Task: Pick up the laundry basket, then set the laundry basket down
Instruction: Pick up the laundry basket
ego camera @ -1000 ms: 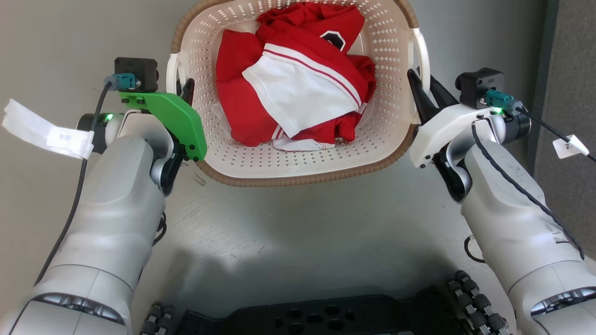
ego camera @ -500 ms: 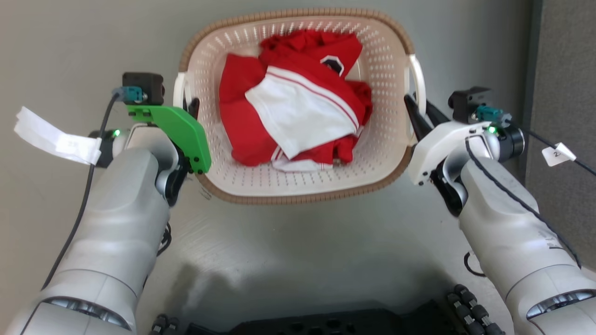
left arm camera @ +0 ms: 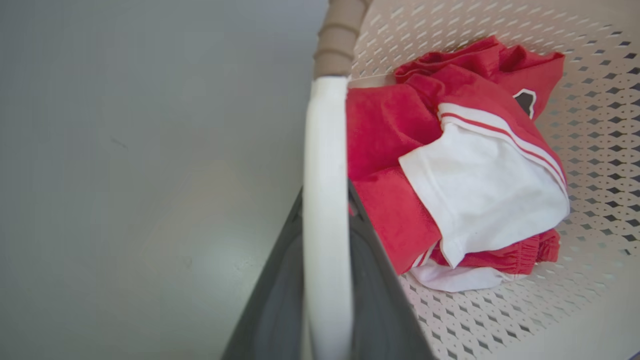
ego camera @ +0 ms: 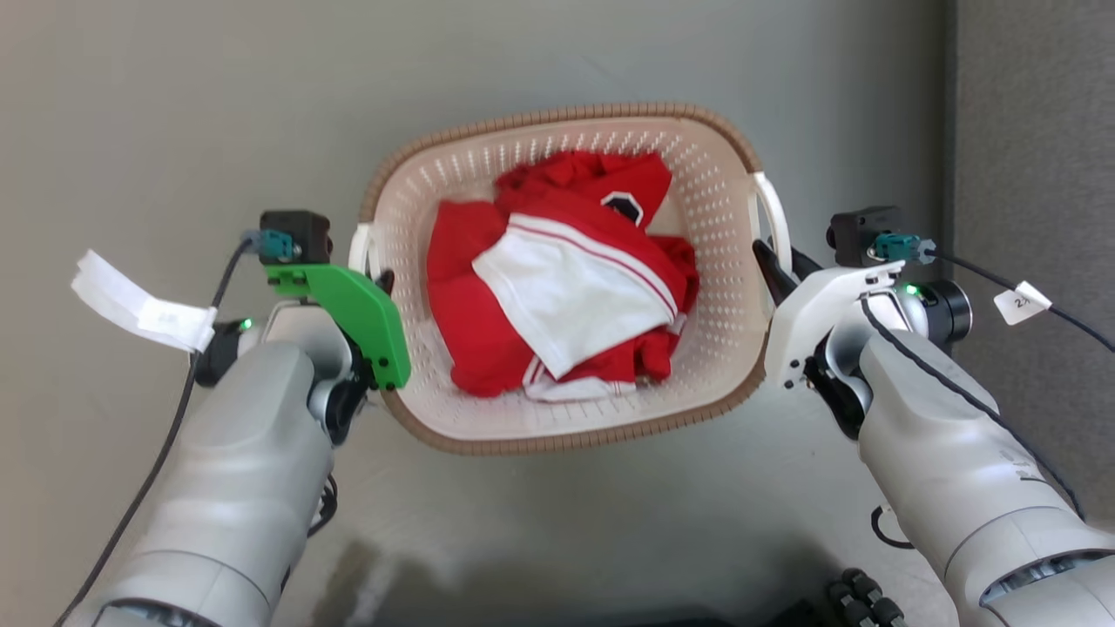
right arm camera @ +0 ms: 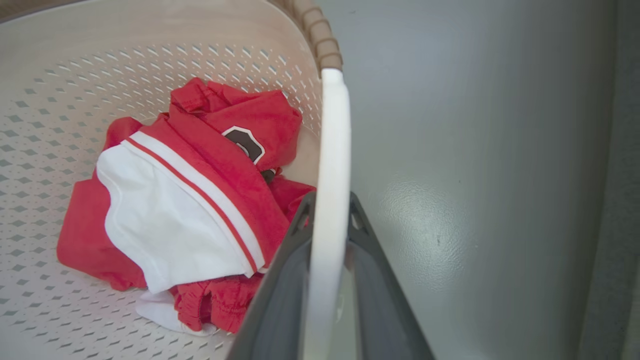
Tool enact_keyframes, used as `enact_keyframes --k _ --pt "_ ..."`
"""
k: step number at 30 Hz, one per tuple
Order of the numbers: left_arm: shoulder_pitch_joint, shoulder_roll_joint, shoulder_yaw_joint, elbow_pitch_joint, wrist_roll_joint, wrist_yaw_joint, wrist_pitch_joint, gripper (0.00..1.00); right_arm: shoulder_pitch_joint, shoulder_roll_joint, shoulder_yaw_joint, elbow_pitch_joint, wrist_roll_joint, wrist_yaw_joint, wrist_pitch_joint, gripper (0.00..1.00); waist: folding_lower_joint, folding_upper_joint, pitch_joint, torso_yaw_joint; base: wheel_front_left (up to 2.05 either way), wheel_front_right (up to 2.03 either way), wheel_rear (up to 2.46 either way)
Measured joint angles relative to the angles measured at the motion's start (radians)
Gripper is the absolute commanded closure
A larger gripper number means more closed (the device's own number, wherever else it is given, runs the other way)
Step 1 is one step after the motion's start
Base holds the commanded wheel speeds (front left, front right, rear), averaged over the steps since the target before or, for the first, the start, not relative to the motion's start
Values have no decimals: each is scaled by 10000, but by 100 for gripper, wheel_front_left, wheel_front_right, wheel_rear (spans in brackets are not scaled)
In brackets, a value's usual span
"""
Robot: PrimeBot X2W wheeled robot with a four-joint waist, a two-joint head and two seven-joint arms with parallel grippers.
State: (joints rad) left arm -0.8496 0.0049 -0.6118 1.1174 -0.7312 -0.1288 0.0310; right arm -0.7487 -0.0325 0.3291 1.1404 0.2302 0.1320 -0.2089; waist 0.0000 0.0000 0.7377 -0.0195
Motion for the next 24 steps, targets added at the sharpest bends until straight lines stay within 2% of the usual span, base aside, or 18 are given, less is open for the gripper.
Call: enact_keyframes --k 24 --pt "1047 2 -464 84 -1258 17 1160 100 851 50 782 575 1302 33 974 100 -1 0 -2451 -134 0 0 0"
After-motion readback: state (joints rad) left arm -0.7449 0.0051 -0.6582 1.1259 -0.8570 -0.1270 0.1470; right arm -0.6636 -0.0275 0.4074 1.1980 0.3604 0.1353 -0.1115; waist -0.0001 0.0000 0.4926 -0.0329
